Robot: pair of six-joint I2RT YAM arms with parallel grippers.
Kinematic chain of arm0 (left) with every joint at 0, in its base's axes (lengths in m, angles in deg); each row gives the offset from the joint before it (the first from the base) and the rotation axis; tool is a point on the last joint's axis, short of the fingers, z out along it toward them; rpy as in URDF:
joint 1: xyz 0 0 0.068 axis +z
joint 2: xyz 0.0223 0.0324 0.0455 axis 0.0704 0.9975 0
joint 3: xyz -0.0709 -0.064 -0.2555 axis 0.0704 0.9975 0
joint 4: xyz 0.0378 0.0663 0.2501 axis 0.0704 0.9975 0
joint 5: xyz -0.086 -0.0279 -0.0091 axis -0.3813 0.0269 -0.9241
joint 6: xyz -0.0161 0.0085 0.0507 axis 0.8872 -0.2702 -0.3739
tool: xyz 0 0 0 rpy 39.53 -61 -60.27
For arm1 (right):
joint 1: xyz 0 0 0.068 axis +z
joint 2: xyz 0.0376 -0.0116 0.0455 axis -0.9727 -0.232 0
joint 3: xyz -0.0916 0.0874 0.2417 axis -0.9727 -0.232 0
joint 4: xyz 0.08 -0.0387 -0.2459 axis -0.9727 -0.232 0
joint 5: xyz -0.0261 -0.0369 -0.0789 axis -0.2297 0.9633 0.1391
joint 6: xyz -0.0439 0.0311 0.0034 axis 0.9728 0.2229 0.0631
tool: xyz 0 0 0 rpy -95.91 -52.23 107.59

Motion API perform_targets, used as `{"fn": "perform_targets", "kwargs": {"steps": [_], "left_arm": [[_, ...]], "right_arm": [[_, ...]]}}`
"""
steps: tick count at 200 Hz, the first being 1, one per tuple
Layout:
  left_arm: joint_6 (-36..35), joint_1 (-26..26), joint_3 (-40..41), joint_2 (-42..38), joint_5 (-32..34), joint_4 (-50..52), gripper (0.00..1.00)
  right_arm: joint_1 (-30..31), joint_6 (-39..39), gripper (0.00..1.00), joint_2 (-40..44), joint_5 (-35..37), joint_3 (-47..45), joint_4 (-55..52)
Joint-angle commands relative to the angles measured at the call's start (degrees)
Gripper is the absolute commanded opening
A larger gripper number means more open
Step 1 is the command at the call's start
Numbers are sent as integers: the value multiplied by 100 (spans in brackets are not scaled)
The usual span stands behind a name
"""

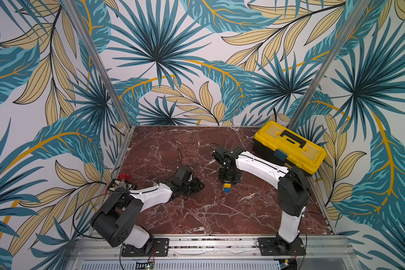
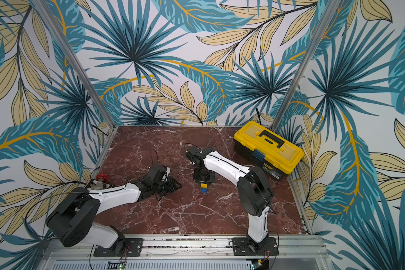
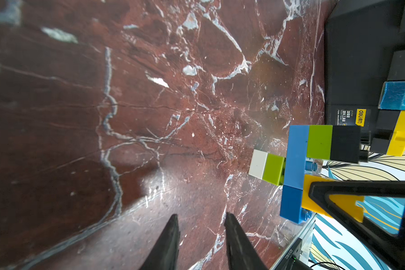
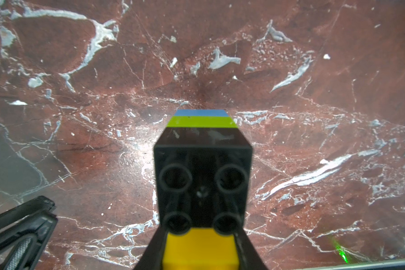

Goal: Assemble the number 4 with lego
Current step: Pick up the lego brick from the center of the board.

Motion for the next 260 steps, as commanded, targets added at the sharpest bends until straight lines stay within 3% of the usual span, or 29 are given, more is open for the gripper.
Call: {"fn": "perform_targets", "kwargs": {"steps": [1,82,114,166,210,260], "left_arm": [[19,-18,130,-10,-25,-175,35],[23,-19,136,63,-78,-204,35],[28,-20,135,73,-73,-217,35],[-19,-6,90,39,-74,-116,35],[-111,142,99,-339,-39,252,35],[-339,546,24,-943,-53,878,36]], "right_arm": [[-116,-58,11,-577,229,-266,-120],[-280,176,11,-830,28,-168,-80],[-242,110,11,-756,-184,-450,118],[-85,-263,10,-983,242,-1228,295],[-70,-490,5,-1442,-140,-2185,994],[-78,-324,2,-1322,-75,-2223,969]]}}
